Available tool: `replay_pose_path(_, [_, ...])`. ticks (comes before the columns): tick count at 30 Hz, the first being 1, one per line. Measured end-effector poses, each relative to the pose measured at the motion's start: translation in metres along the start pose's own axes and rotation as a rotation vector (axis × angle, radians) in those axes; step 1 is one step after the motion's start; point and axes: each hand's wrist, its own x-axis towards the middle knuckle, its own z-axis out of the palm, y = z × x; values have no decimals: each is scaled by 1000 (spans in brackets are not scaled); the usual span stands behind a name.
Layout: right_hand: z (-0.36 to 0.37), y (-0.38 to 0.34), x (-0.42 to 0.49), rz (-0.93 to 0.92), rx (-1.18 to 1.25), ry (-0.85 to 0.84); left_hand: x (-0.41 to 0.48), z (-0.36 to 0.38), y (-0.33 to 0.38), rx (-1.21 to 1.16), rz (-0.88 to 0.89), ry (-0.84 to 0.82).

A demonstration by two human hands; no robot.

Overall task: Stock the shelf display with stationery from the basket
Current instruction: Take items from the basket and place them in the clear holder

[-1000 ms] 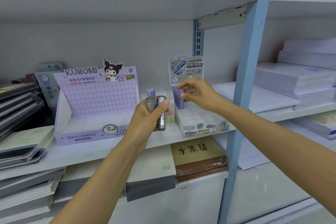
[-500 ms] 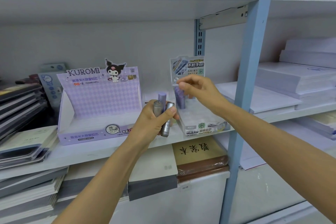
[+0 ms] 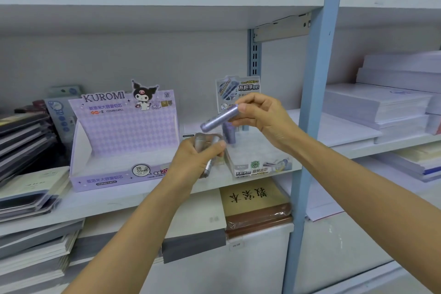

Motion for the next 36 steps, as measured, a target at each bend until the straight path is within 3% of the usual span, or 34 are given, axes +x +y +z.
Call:
replay_pose_path(5, [-4,8,-12,86,-16,-29,2,4,9,-403,-47,64])
replay_pose_path(13, [7,7,-21,161,-183,-218,1,13,7,-257,64,194])
replay_pose_path(18, [8,-8,-12,70,-277,-73,2,11,5,7,157,143])
replay_pose_path(21, [14,-9,-8,39,-395,-95,1,16,3,82,196,89])
replay_pose_path(24, [11,-10,-6,23,-386,-57,1,13,5,43,150,54])
replay_pose_path(29, [-9,-5,1,-52,-302,201,2,2,6,-56,17,55])
replay_pose_path(36, [-10,27,3,27,-643,165,-2,-2,2,-89,-20,1])
